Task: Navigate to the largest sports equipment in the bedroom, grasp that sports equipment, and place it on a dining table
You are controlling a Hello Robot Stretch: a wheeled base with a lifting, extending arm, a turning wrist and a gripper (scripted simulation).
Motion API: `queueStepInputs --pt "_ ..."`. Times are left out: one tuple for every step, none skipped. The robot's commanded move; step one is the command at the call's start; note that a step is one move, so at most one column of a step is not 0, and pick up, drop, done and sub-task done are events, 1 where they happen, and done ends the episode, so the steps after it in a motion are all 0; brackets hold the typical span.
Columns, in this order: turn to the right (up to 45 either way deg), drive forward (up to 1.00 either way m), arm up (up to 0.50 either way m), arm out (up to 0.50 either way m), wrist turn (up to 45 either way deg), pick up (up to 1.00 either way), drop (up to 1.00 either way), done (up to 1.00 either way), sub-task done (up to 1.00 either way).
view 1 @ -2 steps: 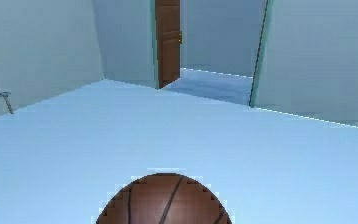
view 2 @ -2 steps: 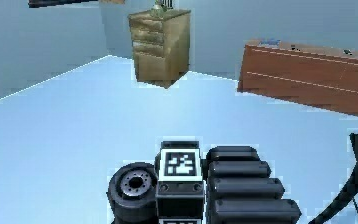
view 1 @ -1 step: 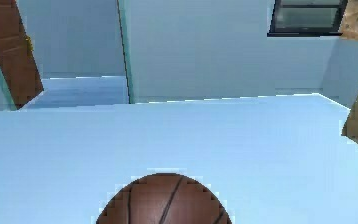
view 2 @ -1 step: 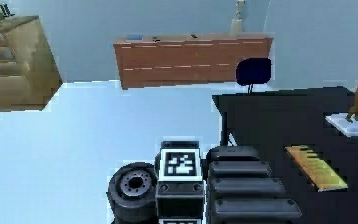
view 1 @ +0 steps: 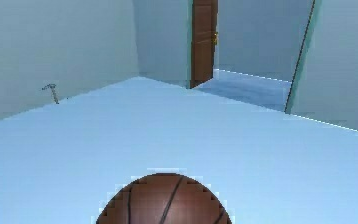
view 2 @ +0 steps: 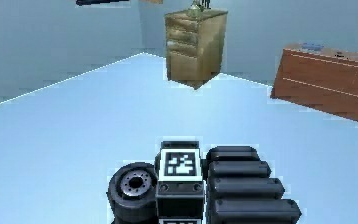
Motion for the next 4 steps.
queueStepInputs --pt "-45.0 0.0 0.0 0.0 0.0 0.0 0.0 0.0 0.0" --pt "-45.0 0.0 0.0 0.0 0.0 0.0 0.0 0.0 0.0" --pt "-24.0 0.0 0.0 0.0 0.0 0.0 0.0 0.0 0.0" --pt "0.0 0.1 0.0 0.0 0.0 0.0 0.0 0.0 0.0"
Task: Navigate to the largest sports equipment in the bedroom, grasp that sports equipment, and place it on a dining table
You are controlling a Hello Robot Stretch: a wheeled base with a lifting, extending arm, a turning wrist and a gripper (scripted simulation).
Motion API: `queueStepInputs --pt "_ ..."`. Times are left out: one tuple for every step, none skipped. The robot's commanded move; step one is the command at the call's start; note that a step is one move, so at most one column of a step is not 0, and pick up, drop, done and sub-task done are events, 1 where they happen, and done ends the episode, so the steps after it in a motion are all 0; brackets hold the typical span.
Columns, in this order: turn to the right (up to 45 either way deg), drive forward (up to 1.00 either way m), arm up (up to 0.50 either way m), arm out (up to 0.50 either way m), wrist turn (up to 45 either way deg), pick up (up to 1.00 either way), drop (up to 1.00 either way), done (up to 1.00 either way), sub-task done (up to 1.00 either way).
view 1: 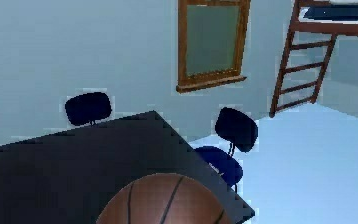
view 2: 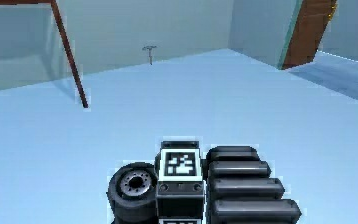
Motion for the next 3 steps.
queueStepInputs --pt "-45.0 0.0 0.0 0.0 0.0 0.0 0.0 0.0 0.0" --pt "-45.0 0.0 0.0 0.0 0.0 0.0 0.0 0.0 0.0" --pt "-45.0 0.0 0.0 0.0 0.0 0.0 0.0 0.0 0.0"
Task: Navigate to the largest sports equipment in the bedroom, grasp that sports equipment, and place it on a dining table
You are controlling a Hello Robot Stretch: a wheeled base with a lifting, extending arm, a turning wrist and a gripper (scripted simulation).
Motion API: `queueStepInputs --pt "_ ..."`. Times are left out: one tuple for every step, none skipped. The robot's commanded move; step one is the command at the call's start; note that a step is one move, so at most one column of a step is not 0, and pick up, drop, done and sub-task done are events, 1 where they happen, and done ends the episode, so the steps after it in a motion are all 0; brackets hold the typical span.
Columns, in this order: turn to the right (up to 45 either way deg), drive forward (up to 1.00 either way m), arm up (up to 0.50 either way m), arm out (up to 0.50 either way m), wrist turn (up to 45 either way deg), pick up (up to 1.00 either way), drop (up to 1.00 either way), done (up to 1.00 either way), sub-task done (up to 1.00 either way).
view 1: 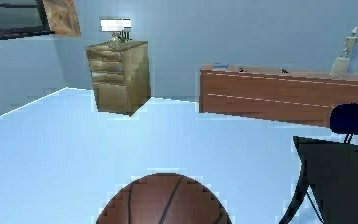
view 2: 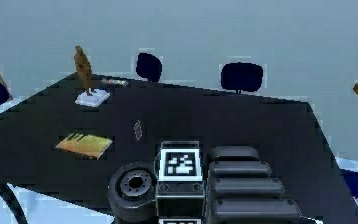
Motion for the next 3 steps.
queueStepInputs --pt "-30.0 0.0 0.0 0.0 0.0 0.0 0.0 0.0 0.0" --pt "-3.0 0.0 0.0 0.0 0.0 0.0 0.0 0.0 0.0" --pt "45.0 0.0 0.0 0.0 0.0 0.0 0.0 0.0 0.0"
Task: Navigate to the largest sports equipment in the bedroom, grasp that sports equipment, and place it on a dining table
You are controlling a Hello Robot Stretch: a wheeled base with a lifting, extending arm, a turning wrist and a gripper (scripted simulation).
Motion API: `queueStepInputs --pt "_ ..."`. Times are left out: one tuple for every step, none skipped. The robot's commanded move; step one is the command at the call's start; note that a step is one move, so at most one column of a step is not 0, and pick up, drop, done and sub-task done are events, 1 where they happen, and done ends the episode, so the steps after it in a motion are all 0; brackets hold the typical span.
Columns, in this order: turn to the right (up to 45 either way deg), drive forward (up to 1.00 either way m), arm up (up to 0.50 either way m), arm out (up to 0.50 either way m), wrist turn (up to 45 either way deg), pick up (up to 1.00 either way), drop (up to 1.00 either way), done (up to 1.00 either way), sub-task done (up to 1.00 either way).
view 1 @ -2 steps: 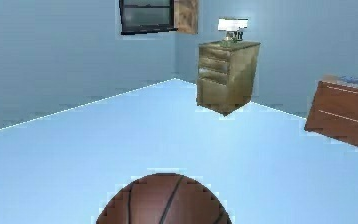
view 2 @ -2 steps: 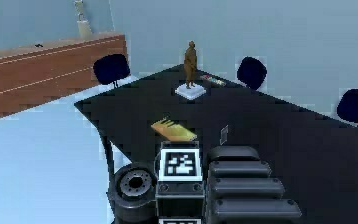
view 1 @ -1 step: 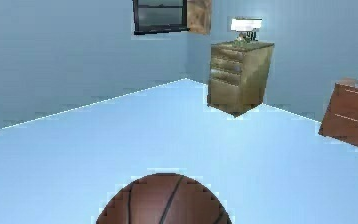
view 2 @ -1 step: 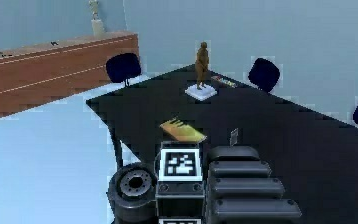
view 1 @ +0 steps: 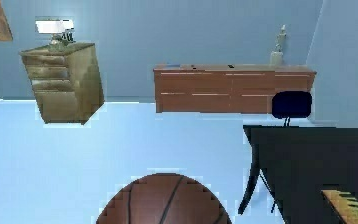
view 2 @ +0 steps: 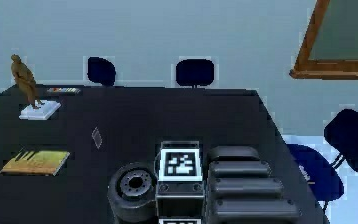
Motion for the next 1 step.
queueStepInputs --pt "45.0 0.0 0.0 0.0 0.0 0.0 0.0 0.0 0.0"
